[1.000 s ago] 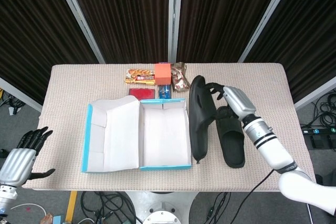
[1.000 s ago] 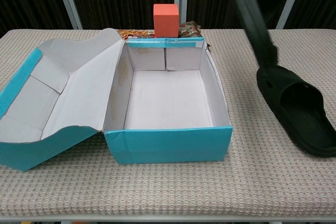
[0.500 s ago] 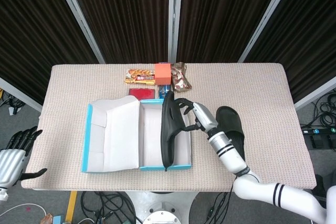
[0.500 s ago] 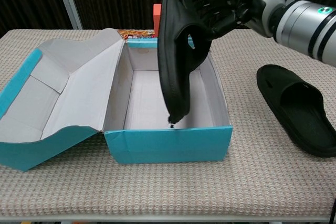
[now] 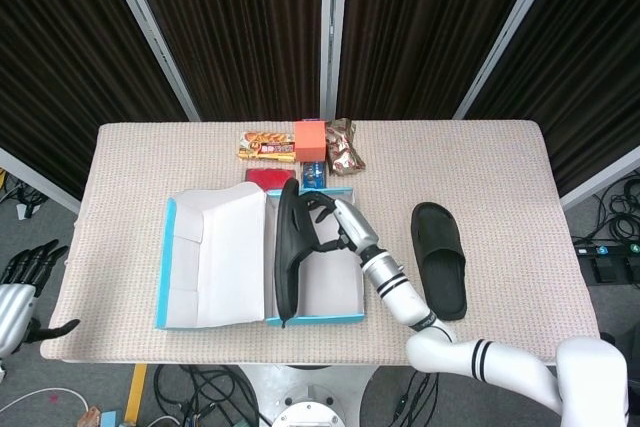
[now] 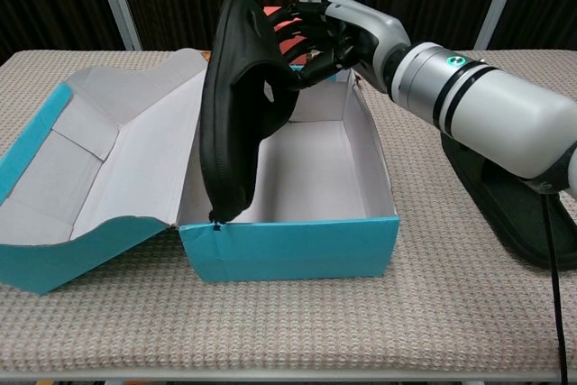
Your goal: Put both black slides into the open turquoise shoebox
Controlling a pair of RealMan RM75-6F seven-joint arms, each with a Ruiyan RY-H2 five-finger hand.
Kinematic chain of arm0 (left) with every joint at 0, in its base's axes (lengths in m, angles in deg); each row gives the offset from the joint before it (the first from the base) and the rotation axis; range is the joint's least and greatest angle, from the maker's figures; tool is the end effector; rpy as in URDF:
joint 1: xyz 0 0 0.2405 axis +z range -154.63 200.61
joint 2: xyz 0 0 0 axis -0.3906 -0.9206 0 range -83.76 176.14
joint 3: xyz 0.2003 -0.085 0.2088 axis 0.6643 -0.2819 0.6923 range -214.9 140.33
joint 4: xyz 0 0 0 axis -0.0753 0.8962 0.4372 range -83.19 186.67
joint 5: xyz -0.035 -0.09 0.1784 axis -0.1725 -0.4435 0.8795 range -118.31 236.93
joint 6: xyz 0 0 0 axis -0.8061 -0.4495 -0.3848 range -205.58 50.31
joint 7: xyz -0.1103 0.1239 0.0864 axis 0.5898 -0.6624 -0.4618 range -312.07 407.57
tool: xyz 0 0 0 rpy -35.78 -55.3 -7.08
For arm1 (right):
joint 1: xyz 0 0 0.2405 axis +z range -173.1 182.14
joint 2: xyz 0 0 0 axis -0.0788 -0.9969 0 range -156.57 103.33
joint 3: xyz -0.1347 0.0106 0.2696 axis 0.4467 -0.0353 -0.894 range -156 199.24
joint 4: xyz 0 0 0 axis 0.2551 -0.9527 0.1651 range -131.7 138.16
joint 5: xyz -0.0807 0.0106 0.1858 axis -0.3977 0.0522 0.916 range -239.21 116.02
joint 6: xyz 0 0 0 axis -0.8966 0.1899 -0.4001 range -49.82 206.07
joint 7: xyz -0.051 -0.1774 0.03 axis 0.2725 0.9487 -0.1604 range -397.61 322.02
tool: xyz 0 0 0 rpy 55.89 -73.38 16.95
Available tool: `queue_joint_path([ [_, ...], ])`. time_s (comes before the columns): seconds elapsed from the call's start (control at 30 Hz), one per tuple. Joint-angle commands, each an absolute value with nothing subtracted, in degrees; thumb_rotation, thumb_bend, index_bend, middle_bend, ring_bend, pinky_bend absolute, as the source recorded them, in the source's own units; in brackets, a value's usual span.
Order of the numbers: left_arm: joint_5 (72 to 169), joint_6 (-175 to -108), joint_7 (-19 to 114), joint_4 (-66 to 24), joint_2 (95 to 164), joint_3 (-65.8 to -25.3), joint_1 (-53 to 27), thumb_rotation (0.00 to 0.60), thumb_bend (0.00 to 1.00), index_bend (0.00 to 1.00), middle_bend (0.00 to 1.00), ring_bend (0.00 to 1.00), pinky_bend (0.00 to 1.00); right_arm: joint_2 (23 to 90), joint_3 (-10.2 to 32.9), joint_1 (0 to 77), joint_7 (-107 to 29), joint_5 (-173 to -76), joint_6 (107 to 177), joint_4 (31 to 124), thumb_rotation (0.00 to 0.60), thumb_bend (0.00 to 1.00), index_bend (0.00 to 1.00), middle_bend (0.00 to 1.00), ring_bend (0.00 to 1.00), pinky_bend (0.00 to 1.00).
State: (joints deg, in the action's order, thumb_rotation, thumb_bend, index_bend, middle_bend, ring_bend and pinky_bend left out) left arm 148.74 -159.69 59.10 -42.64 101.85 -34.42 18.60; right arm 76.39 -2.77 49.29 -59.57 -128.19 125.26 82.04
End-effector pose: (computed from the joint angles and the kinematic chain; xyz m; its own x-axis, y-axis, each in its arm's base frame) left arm -0.3555 0.2014 0.2059 0.3219 0.1568 0.9337 0.9463 -0.0221 -0.3225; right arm -0.0808 -0.4237 -0.0811 -0.4026 -0.4990 0.7674 -0.8396 -0.1327 -0.5268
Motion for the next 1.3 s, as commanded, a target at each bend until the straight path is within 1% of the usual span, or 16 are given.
queue_joint_path([
  [0.03, 148.77, -159.66, 59.65, -42.25, 101.82, -34.44, 18.61, 0.600, 0.02, 0.07, 0.02, 0.00, 0.00, 77.29, -3.24, 50.33, -59.76, -127.32, 124.92, 81.11, 0.600, 0.22, 0.44, 0.44, 0.27, 0.41],
  [0.53, 148.65, -159.89, 61.20, -41.02, 102.02, -34.55, 18.91, 0.600, 0.02, 0.07, 0.02, 0.00, 0.00, 79.32, -2.37, 53.32, -57.27, -124.26, 123.03, 76.80, 0.600, 0.22, 0.44, 0.44, 0.27, 0.41],
  [0.8, 148.81, -160.05, 61.65, -40.68, 102.21, -34.50, 19.07, 0.600, 0.02, 0.07, 0.02, 0.00, 0.00, 79.14, -1.74, 55.00, -53.06, -121.73, 121.31, 75.21, 0.600, 0.22, 0.44, 0.44, 0.27, 0.42],
  [1.3, 148.96, -160.25, 62.59, -40.38, 102.43, -34.52, 19.26, 0.600, 0.02, 0.07, 0.02, 0.00, 0.00, 80.00, -0.55, 57.18, -42.30, -114.70, 121.92, 73.76, 0.600, 0.22, 0.44, 0.44, 0.27, 0.42],
])
